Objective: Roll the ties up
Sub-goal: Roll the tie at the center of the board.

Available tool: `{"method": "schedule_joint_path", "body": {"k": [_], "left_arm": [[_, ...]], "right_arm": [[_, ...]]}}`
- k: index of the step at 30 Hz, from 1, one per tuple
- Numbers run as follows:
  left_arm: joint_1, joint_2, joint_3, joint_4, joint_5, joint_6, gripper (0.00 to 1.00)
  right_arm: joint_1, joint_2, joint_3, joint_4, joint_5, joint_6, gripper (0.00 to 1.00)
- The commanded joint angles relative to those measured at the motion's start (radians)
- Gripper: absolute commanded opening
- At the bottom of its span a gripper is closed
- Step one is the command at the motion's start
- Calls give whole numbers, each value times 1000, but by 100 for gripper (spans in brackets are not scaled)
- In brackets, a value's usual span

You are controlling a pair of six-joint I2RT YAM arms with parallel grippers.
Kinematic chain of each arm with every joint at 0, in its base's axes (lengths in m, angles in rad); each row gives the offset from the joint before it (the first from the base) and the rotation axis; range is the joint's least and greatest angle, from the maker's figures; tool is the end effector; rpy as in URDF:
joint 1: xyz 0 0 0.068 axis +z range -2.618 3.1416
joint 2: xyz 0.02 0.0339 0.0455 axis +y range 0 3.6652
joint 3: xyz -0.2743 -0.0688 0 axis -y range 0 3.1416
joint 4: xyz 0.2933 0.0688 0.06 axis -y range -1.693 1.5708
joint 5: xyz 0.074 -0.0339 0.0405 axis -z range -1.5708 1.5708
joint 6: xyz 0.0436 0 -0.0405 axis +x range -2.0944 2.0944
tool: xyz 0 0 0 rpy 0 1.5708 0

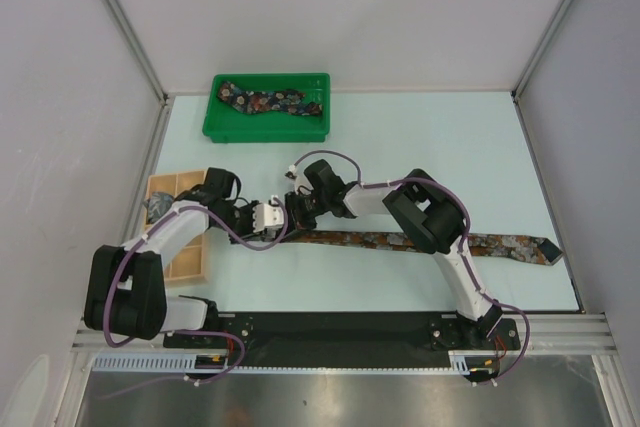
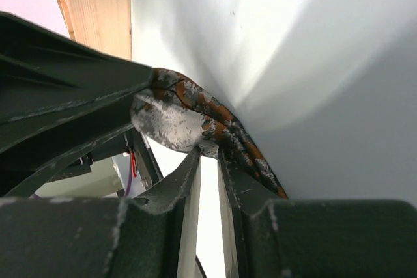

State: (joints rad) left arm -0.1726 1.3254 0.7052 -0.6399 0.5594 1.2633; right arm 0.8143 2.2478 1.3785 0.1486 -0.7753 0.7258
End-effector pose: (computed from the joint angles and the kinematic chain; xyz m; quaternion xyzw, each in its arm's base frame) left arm 0.2530 -0.0676 0.1523 0.6568 0.6871 -0.1560 0.2686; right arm 0.3251 0.3889 0.0726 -0.1930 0.8357 0.5130 0.0343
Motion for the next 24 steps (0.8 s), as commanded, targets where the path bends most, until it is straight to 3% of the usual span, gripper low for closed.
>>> {"method": "schedule_joint_path", "body": {"k": [1, 19, 24], "left_arm": [[-37, -8, 63, -14, 94, -44, 35], [-122, 97, 139, -3, 40, -102, 35], [-149, 95, 137, 2, 27, -108, 37]], "right_arm": [[-1, 3, 22, 26, 13, 4, 22], [-70, -165, -85, 0, -47, 0, 23], [-83, -180, -105, 41, -55, 37, 30]]}}
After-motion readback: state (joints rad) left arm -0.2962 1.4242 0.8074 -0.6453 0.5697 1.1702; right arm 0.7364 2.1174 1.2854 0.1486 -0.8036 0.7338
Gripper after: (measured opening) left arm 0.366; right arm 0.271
